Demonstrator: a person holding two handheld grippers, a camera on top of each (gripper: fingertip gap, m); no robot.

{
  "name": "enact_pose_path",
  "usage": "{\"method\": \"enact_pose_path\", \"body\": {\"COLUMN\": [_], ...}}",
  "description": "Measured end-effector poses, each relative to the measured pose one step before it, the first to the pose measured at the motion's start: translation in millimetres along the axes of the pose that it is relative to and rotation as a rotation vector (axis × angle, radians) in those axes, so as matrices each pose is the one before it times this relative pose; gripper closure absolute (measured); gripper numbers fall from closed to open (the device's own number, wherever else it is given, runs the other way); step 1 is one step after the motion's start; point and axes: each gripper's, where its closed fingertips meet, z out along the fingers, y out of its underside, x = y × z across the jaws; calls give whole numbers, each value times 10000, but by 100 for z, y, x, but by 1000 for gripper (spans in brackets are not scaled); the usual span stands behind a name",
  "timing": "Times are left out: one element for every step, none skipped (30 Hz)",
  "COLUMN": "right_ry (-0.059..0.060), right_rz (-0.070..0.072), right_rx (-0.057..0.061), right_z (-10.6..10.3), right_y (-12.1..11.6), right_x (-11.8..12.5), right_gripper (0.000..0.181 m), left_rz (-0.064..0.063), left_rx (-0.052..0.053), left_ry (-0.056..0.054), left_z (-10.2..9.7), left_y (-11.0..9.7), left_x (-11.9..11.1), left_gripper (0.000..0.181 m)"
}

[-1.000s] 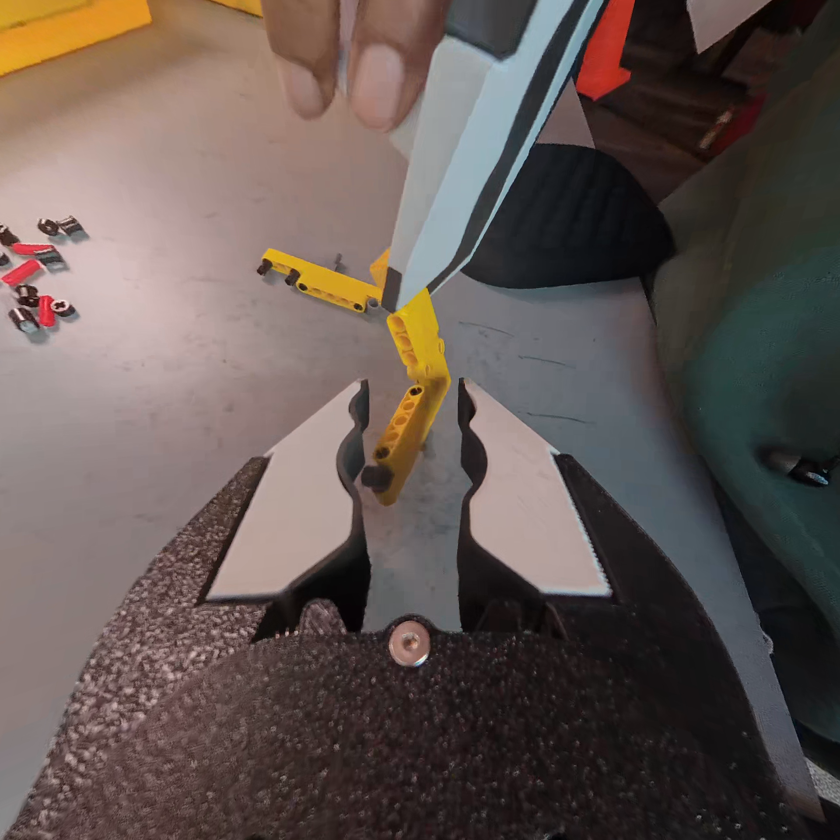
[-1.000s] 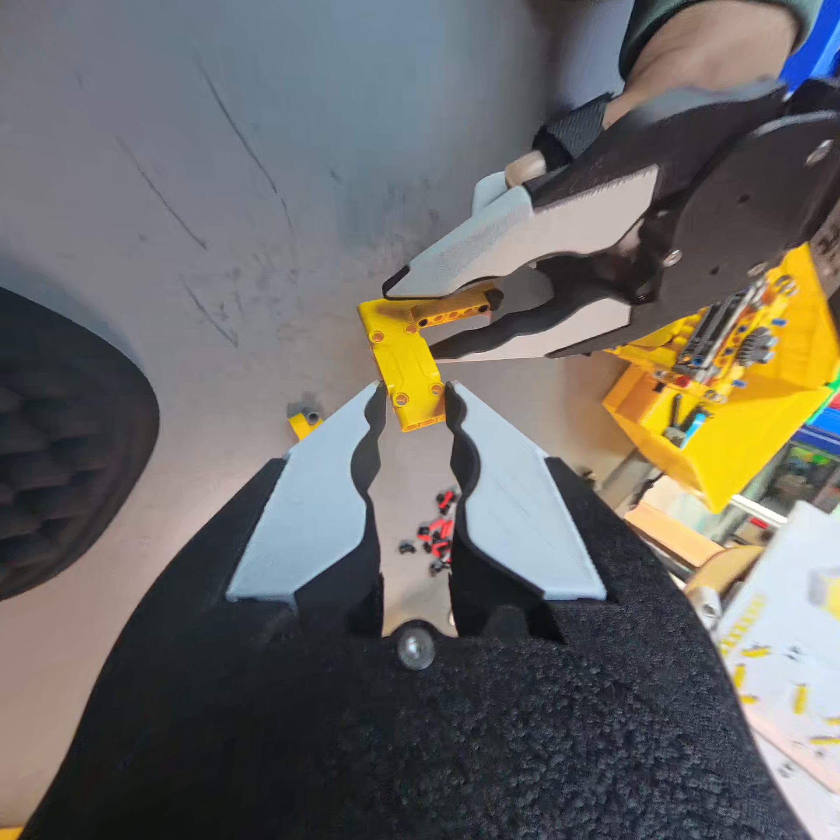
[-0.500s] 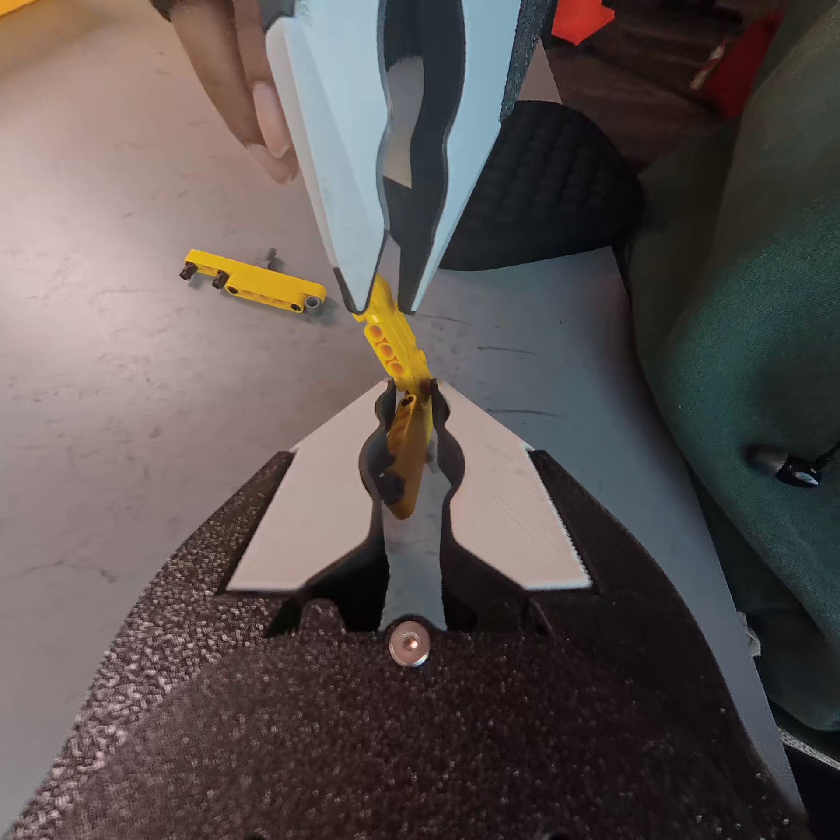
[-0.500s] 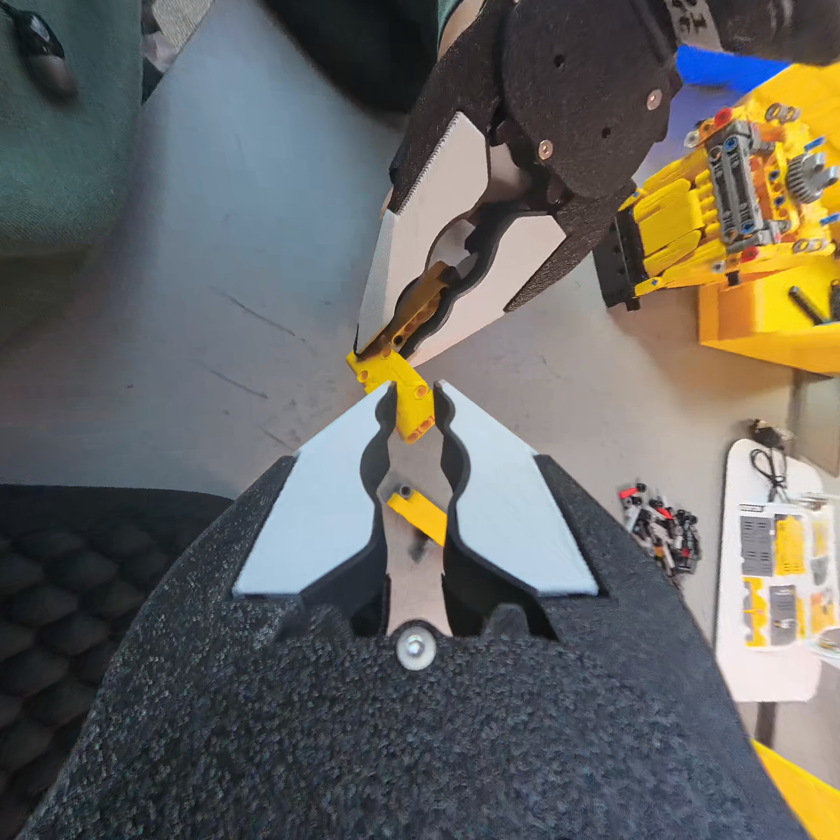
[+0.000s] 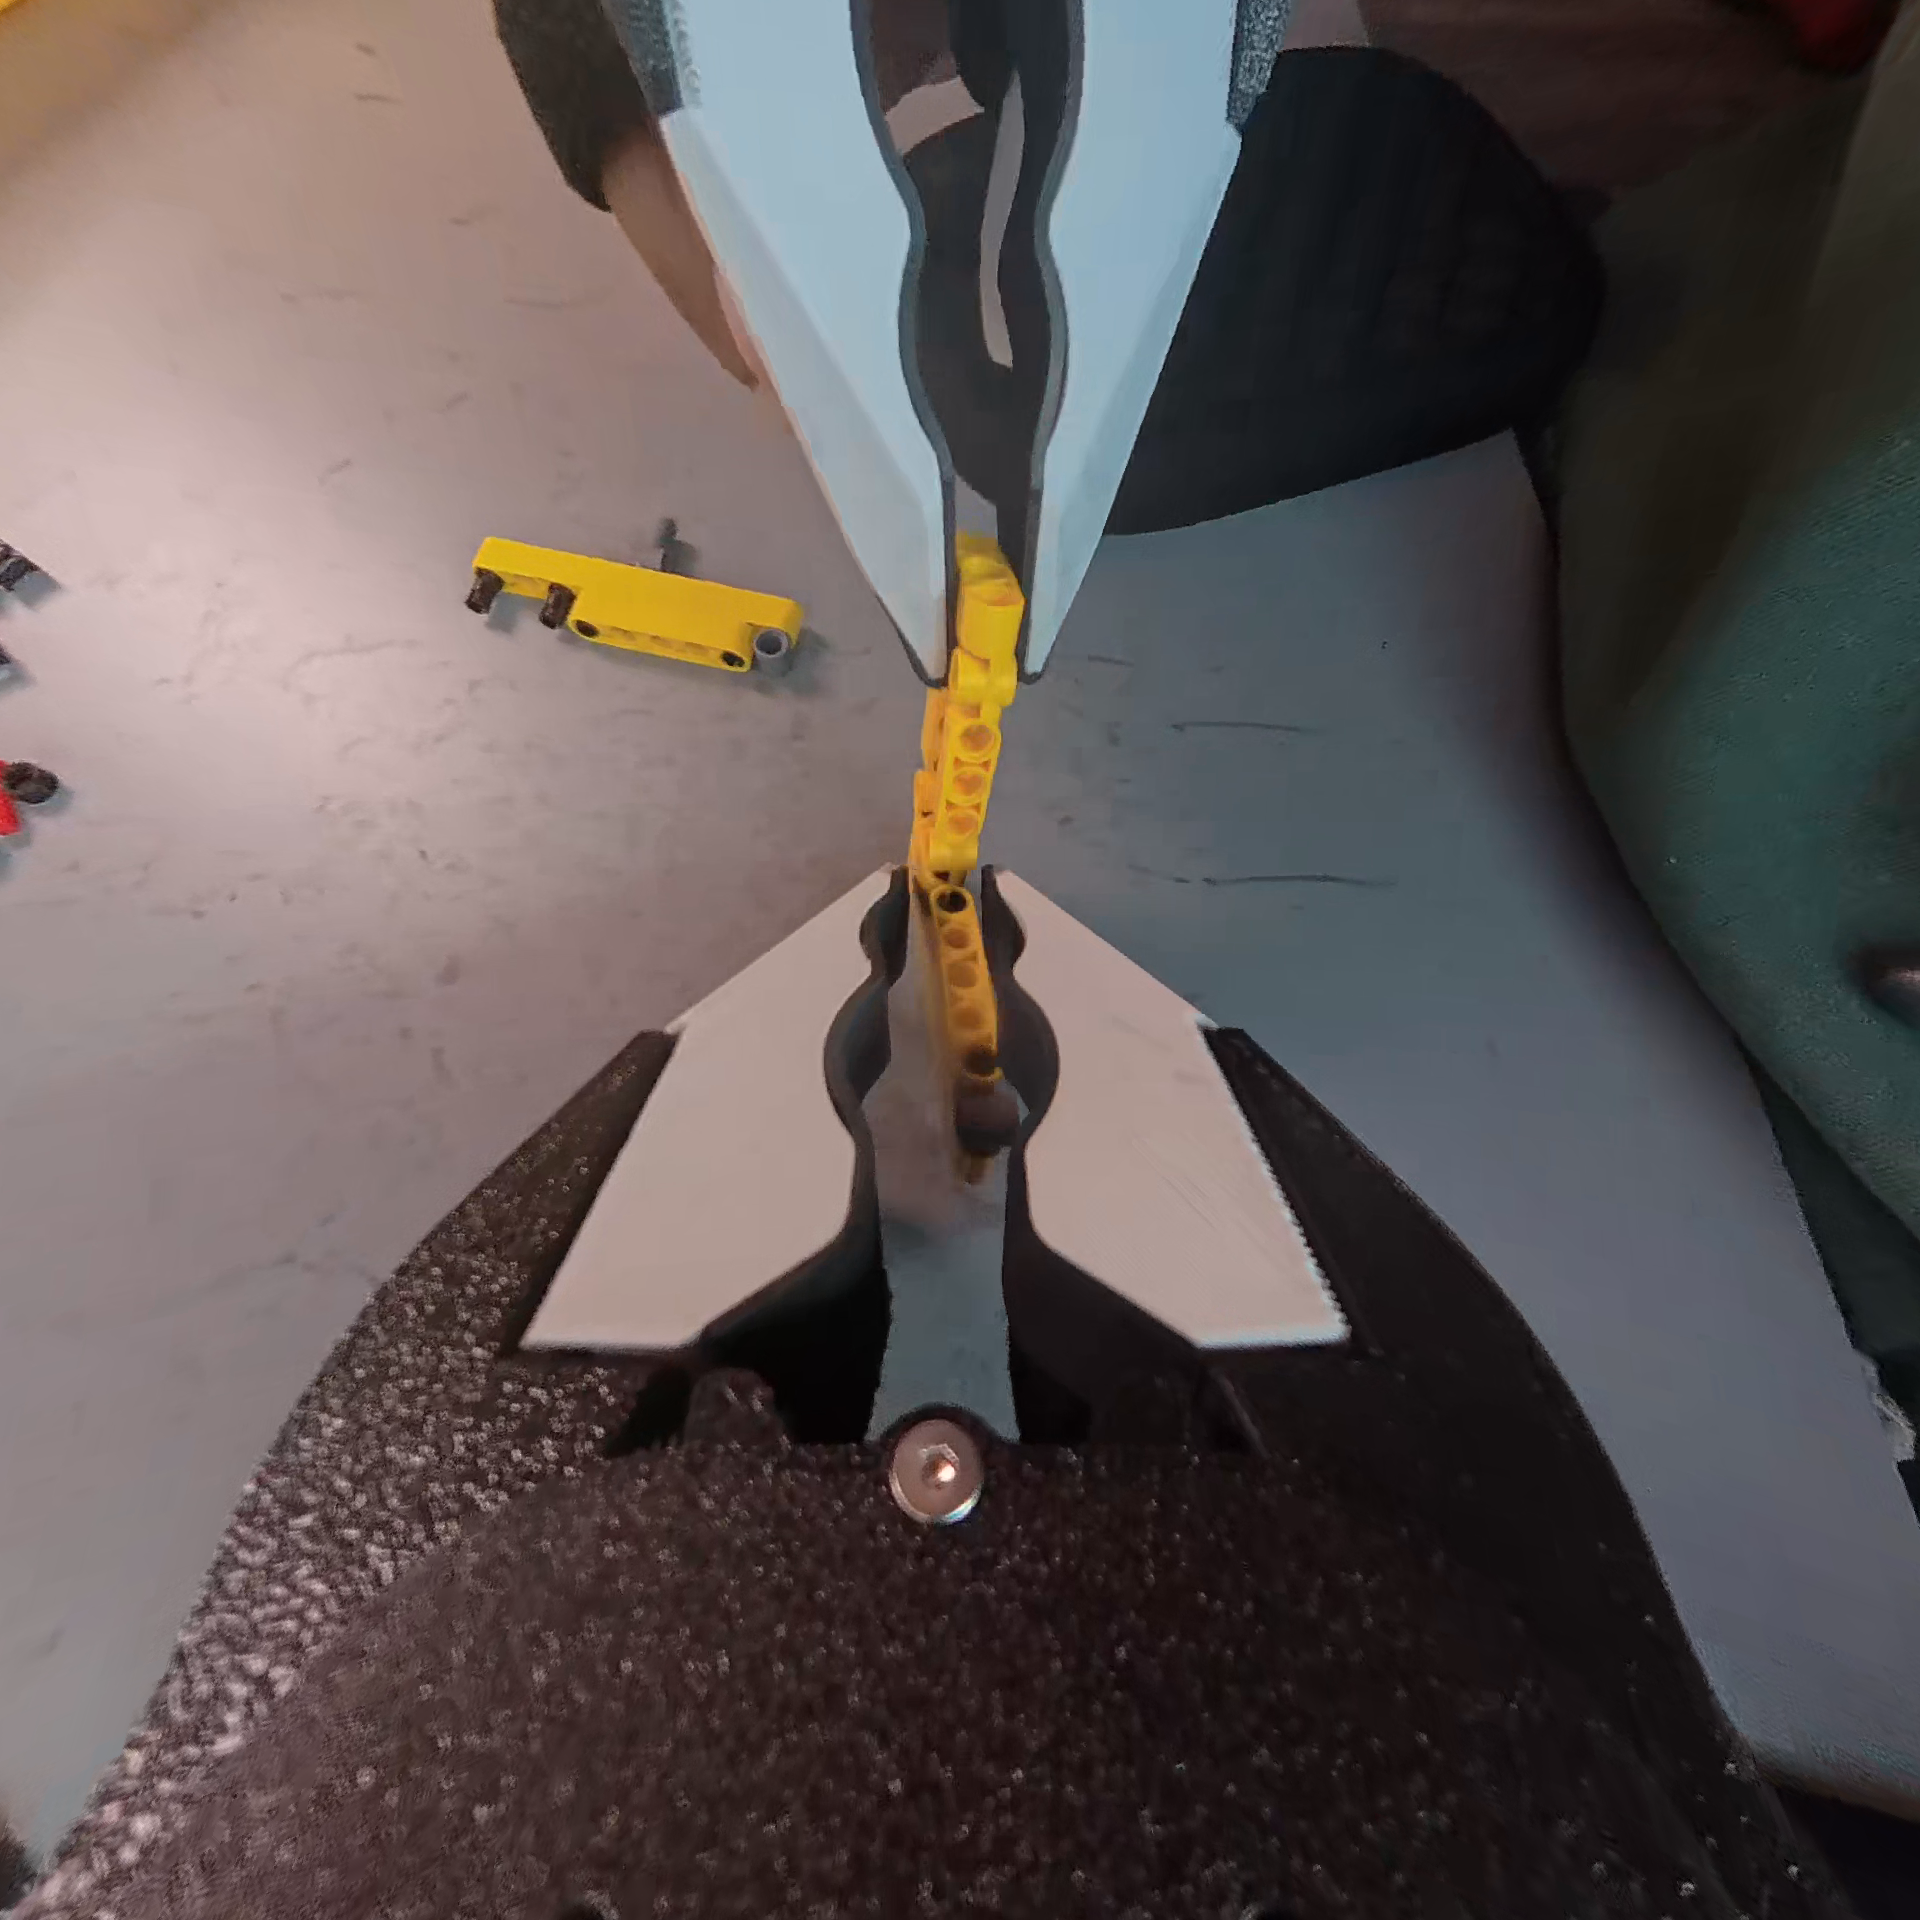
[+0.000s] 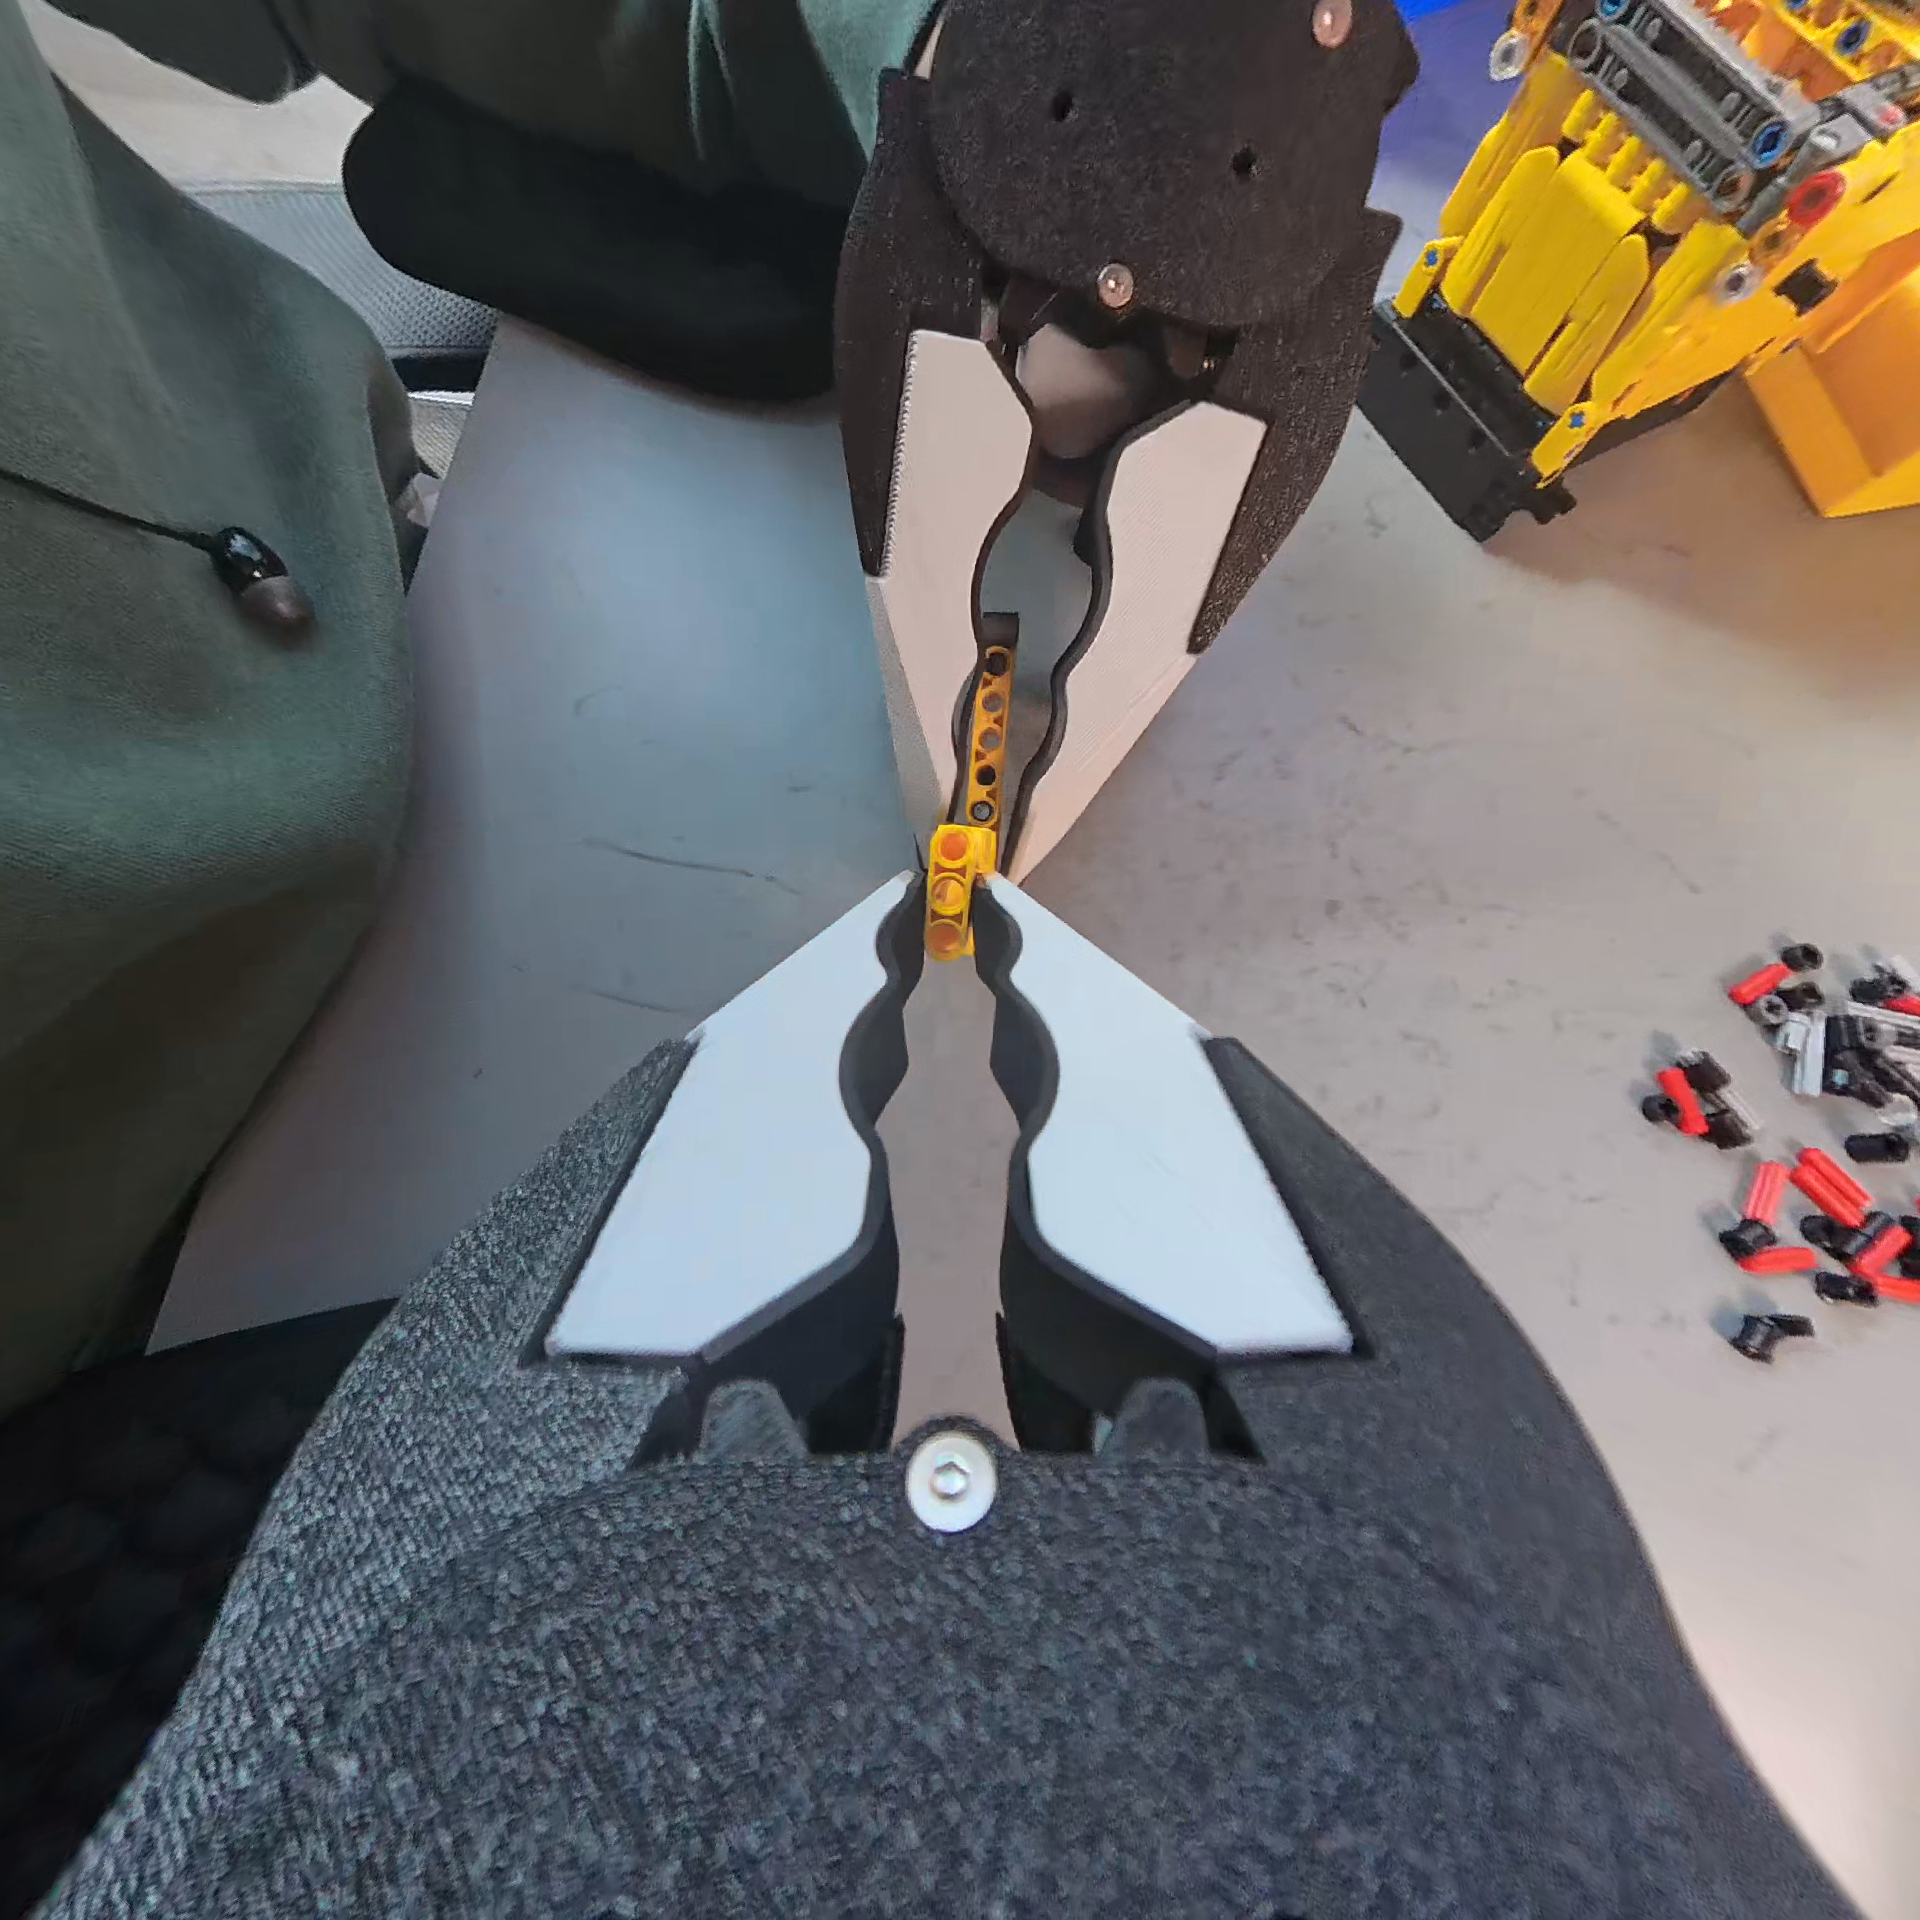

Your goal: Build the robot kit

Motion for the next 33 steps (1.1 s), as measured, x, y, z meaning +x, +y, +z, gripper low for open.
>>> {"method": "enact_pose_path", "body": {"right_ry": [181, 139, 74, 104, 151, 184, 103, 119, 189, 205, 21, -67, -13, -81, -144, -61, -182, -78, 80, 170, 110, 26, 19, 55, 186, 114, -11, 46, 64, 122, 88, 43, 62], "right_rz": [100, -5, -3, 13, -36, -93, -72, 22, 93, 161, 238, 408, 592, 762, 877, 833, 687, 386, 31, -140, -163, -57, -42, -185, -297, -307, -146, 64, 90, 71, 34, 5, -17], "right_rx": [-157, 19, 123, 89, 70, 48, 80, 67, 53, 17, -61, -66, -134, -309, -554, -134, -26, -168, -271, -265, -222, 48, -101, -29, -50, -44, 48, 47, 77, 76, 18, -3, 14], "right_z": [107, 88, 32, 7, 21, 28, 21, 2, -37, -87, -86, -72, 22, 123, 235, 193, 160, 194, 200, 268, 308, 155, 128, 10, -100, -196, -278, -315, -274, -196, -72, 62, 138], "right_y": [274, 112, -47, -12, -8, 67, 13, 21, 41, 97, 224, 218, 307, 601, 981, 426, 225, 297, 347, 283, 176, -288, -128, -180, -68, 16, -32, 50, 82, 125, 182, 132, 9], "right_x": [101, -51, -169, -118, -77, -60, -184, -72, 154, 339, 173, 107, 206, 147, 138, 330, 141, 212, 242, 201, 49, -58, 18, 47, 232, 118, -58, 103, 180, 272, 234, 151, 124], "right_gripper": [173, 173, 173, 173, 173, 172, 172, 172, 172, 173, 173, 173, 174, 174, 174, 174, 174, 173, 173, 170, 168, 167, 166, 163, 162, 161, 159, 158, 158, 158, 158, 159, 159], "left_rz": [140, 144, 129, 134, 161, 169, 131, 60, -23, -141, -239, -325, -353, -266, -171, -152, -169, -188, -239, -295, -345, -411, -459, -444, -322, -137, 57, 202, 257, 243, 226, 213, 218], "left_rx": [-61, -64, -45, -25, 2, 0, 0, -4, 16, 66, 95, 70, -18, 5, 98, 128, 83, 17, -5, 12, 20, 0, -43, -66, -75, -31, 85, 171, 139, 50, -34, -64, -15], "left_ry": [-307, -218, -147, -117, -149, -131, -95, -44, 52, 238, 277, 185, 78, -125, -193, -175, -272, -271, -188, -106, 40, 151, 107, -26, -59, -36, -60, -99, -73, -75, -82, -83, -90], "left_z": [-13, -6, 8, 9, 14, 25, 6, -10, -41, -76, -72, -75, -88, -166, -246, -273, -231, -157, -69, 8, 70, 134, 174, 192, 160, 52, -102, -223, -233, -150, -21, 99, 171], "left_y": [30, 47, 29, 18, -3, 7, -4, -2, -39, -75, -101, -51, 59, -13, -162, -214, -152, -56, -7, -30, -17, 8, 63, 80, 76, -25, -209, -360, -351, -245, -103, -35, -101], "left_x": [-292, -171, -53, 10, -8, 4, 21, 17, 50, 214, 166, -74, -292, -539, -521, -432, -593, -622, -526, -461, -278, -183, -300, -514, -481, -263, -72, 57, 189, 223, 186, 174, 204], "left_gripper": [168, 168, 167, 168, 169, 172, 172, 172, 173, 173, 174, 174, 172, 167, 163, 162, 163, 162, 162, 162, 161, 161, 162, 162, 161, 161, 160, 160, 160, 160, 160, 160, 160]}}
